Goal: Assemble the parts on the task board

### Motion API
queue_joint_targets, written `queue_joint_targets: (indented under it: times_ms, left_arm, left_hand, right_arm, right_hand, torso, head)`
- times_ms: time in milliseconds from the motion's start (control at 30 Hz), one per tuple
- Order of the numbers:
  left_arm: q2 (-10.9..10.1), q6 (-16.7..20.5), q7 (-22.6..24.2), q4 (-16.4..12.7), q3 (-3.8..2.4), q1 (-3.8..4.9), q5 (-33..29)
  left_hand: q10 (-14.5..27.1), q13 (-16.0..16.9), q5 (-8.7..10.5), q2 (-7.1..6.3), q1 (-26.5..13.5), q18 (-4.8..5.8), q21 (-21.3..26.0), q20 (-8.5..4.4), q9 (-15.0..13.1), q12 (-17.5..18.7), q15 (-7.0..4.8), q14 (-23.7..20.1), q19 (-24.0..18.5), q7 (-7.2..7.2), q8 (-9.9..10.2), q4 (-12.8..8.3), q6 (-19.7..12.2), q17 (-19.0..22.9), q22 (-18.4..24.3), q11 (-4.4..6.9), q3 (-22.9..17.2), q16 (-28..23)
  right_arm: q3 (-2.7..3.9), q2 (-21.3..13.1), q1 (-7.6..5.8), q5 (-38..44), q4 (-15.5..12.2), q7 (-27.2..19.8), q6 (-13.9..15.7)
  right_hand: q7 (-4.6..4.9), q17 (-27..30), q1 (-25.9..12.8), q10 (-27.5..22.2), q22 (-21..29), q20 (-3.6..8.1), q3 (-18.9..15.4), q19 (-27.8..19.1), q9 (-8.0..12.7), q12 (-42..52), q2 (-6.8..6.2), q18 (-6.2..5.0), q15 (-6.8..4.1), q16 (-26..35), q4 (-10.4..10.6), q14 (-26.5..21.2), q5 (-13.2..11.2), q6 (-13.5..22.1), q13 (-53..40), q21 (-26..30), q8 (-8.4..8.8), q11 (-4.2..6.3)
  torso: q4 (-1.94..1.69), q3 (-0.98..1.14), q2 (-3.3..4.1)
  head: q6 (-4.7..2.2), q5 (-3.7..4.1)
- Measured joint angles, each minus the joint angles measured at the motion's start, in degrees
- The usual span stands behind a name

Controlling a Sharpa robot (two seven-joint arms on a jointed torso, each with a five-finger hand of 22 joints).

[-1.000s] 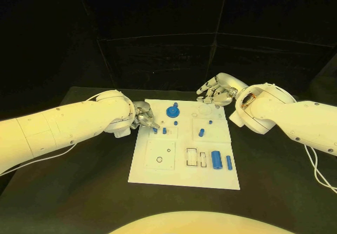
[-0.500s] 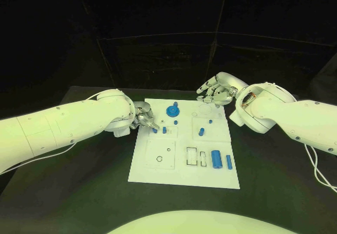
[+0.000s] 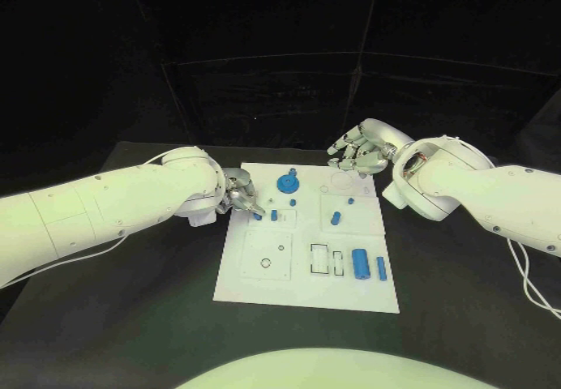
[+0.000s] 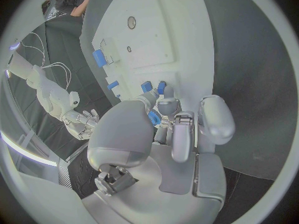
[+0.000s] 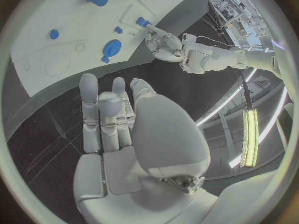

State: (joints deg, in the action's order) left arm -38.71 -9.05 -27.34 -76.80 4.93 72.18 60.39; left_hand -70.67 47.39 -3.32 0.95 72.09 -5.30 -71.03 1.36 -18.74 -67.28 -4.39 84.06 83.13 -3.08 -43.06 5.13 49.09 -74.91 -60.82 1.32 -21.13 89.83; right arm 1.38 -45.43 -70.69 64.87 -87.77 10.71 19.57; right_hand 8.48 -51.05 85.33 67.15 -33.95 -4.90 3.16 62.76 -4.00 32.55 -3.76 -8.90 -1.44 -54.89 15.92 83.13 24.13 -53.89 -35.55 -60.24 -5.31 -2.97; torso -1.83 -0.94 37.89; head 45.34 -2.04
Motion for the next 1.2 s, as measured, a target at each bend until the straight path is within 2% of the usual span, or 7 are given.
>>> queue_joint_targets:
  times_ms: [800,867,1067,1133,1200]
  left_arm:
    - [2.3,-0.9,-1.5,2.2,0.06,0.00,0.2]
    - [2.4,-1.0,-1.6,2.4,0.06,0.01,0.2]
    - [2.5,-1.1,-1.6,2.8,0.06,0.01,-0.4]
    - [2.4,-1.1,-1.7,2.8,0.10,0.01,-0.6]
    - [2.2,-0.7,-1.7,2.8,0.13,-0.06,-1.0]
  left_hand:
    - [-0.4,0.3,0.23,-0.34,-1.0,0.00,0.0,-0.16,-0.4,0.0,0.00,0.0,0.2,-0.21,-0.5,0.7,0.2,0.0,0.0,0.00,-0.7,0.0]
    - [-0.4,-0.6,0.24,-0.51,-1.1,0.00,0.0,-0.16,-0.3,0.3,0.00,0.0,0.2,-0.22,-0.6,0.7,0.2,0.0,0.1,0.00,-1.3,0.0]
    - [0.8,-2.5,0.25,-2.46,-5.6,0.00,0.0,-0.16,-0.1,1.4,0.01,0.0,0.2,-0.17,-0.1,-2.3,-0.3,0.0,0.5,-0.29,-4.5,0.0]
    - [1.0,-2.7,0.16,-3.55,-7.9,0.00,0.2,-0.16,0.1,1.4,0.01,0.0,0.2,-0.09,0.0,-0.7,-0.4,0.0,0.7,-0.09,-2.6,0.0]
    - [2.0,-4.4,0.16,-4.23,-10.3,0.00,0.5,-0.16,0.1,2.3,0.01,0.0,0.2,-0.33,0.0,1.0,-0.1,0.0,1.1,-0.45,-0.4,0.0]
  right_arm:
    - [0.00,0.1,0.00,0.0,0.0,0.0,0.0]
    - [0.00,0.1,0.00,0.0,0.0,0.0,0.0]
    - [0.00,0.1,0.00,0.0,0.0,0.0,0.0]
    - [0.00,0.1,0.00,0.0,0.0,0.0,0.0]
    - [0.00,0.1,0.00,0.0,0.0,0.0,0.0]
  right_hand:
    - [0.00,0.0,0.0,0.0,0.0,0.00,0.0,0.0,0.0,0.0,0.00,0.00,0.00,0.0,0.0,0.0,0.0,0.0,0.0,0.0,0.00,0.00]
    - [0.00,0.0,0.0,0.0,0.0,0.00,0.0,0.0,0.0,0.0,0.00,0.00,0.00,0.0,0.0,0.0,0.0,0.0,0.0,0.0,0.00,0.00]
    - [0.00,0.0,0.0,0.0,0.0,0.00,0.0,0.0,0.0,0.0,0.00,0.00,0.00,0.0,0.0,0.0,0.0,0.0,0.0,0.1,0.00,0.00]
    - [0.00,0.2,0.0,0.0,0.2,0.00,0.2,0.0,0.0,0.0,0.00,0.00,0.00,0.2,0.2,0.0,0.0,0.0,0.1,0.4,0.00,0.00]
    - [0.00,0.2,0.0,0.0,0.2,0.00,0.2,0.0,0.0,0.0,0.00,0.00,0.00,0.2,0.2,0.0,0.0,0.0,0.1,0.4,0.00,0.00]
  torso:
    - [0.04,0.03,0.01]
    - [0.04,0.03,0.01]
    - [-0.01,0.02,-0.01]
    - [-0.02,0.01,-0.02]
    - [-0.04,0.01,-0.02]
  head:
    - [0.20,0.21]
    - [0.20,0.22]
    - [0.20,0.25]
    - [0.20,0.27]
    - [0.16,0.28]
